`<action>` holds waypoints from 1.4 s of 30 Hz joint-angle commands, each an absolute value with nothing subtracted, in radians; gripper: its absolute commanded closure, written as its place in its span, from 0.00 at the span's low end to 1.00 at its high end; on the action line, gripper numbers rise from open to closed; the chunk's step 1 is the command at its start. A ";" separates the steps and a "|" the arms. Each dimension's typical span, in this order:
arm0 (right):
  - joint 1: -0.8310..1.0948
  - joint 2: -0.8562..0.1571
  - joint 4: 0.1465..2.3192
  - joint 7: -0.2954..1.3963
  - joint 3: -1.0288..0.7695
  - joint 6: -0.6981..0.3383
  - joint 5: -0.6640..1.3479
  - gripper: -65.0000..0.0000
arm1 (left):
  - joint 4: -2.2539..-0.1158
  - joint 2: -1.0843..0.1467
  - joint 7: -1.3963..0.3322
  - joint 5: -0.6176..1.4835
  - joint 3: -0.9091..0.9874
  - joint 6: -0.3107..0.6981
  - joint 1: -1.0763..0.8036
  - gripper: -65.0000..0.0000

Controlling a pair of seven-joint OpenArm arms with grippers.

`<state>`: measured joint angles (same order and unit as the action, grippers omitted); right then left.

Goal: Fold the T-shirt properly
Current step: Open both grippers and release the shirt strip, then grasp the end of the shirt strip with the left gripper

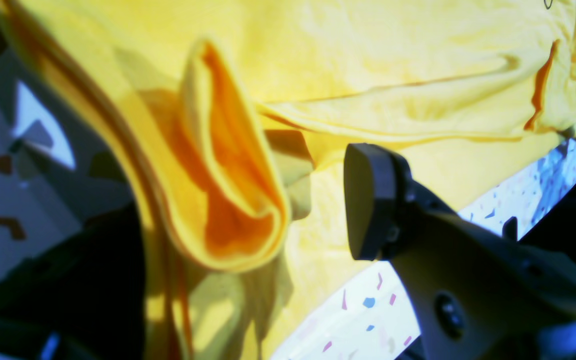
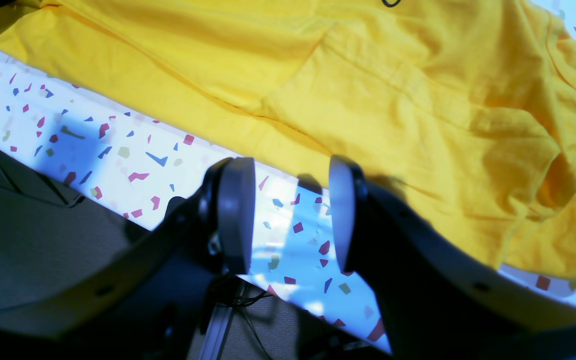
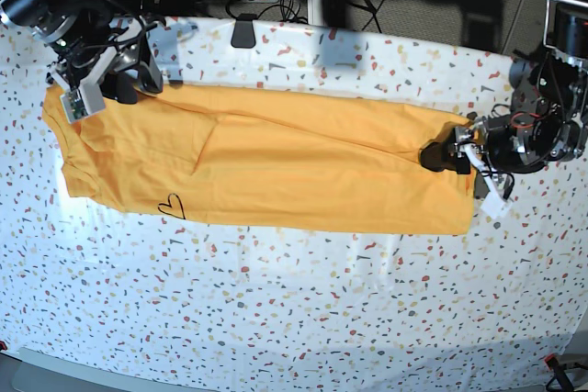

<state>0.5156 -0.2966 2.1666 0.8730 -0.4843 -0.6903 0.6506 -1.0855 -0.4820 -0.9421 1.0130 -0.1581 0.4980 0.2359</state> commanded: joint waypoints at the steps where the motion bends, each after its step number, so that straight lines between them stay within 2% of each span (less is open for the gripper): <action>1: 0.515 -0.307 2.185 0.855 -0.490 -0.698 0.667 0.62 | -1.090 -0.493 -0.935 0.993 -0.158 0.491 0.252 0.45; 8: 0.515 -0.307 2.185 0.855 -0.490 -0.698 0.666 0.62 | -1.090 -0.483 -0.868 0.929 -0.158 0.491 0.249 0.48; 10: 0.515 -0.307 2.185 0.855 -0.490 -0.698 0.666 0.62 | -1.090 -0.471 -0.865 0.906 -0.158 0.491 0.250 0.60; 14: 0.515 -0.307 2.185 0.858 -0.490 -0.698 0.667 0.62 | -1.090 -0.445 -0.865 0.860 -0.158 0.491 0.250 1.00; 23: 0.515 -0.307 2.185 0.862 -0.490 -0.698 0.667 0.62 | -1.191 -0.427 -0.950 0.864 -0.145 0.491 0.250 1.00; 33: 0.510 -0.307 2.184 0.854 -0.490 -0.698 0.666 0.62 | -1.544 -0.412 -0.977 0.762 -0.145 0.477 0.249 1.00; 37: 0.509 -0.304 2.184 0.854 -0.490 -0.698 0.666 0.62 | -1.695 -0.353 -0.983 0.712 -0.145 0.411 0.226 1.00; 42: 0.509 -0.268 2.184 0.854 -0.490 -0.698 0.667 0.62 | -1.760 -0.220 -1.006 0.695 -0.151 0.413 0.152 1.00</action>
